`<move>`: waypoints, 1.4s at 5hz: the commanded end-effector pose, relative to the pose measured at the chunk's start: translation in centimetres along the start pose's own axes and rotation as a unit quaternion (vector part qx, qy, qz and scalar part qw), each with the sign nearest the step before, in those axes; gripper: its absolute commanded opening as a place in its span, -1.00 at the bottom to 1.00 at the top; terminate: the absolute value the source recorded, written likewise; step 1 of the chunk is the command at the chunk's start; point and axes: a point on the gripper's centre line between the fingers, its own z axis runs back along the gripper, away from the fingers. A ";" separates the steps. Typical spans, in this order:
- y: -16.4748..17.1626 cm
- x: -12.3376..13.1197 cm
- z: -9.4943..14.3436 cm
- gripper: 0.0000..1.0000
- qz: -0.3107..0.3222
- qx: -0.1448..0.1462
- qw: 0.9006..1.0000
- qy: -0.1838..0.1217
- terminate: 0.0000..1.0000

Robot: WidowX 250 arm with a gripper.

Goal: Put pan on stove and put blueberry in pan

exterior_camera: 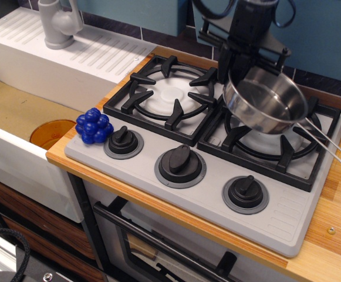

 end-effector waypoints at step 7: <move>13.6 1.5 0.0 -1.00 -0.050 -0.019 0.997 -0.054 -1.00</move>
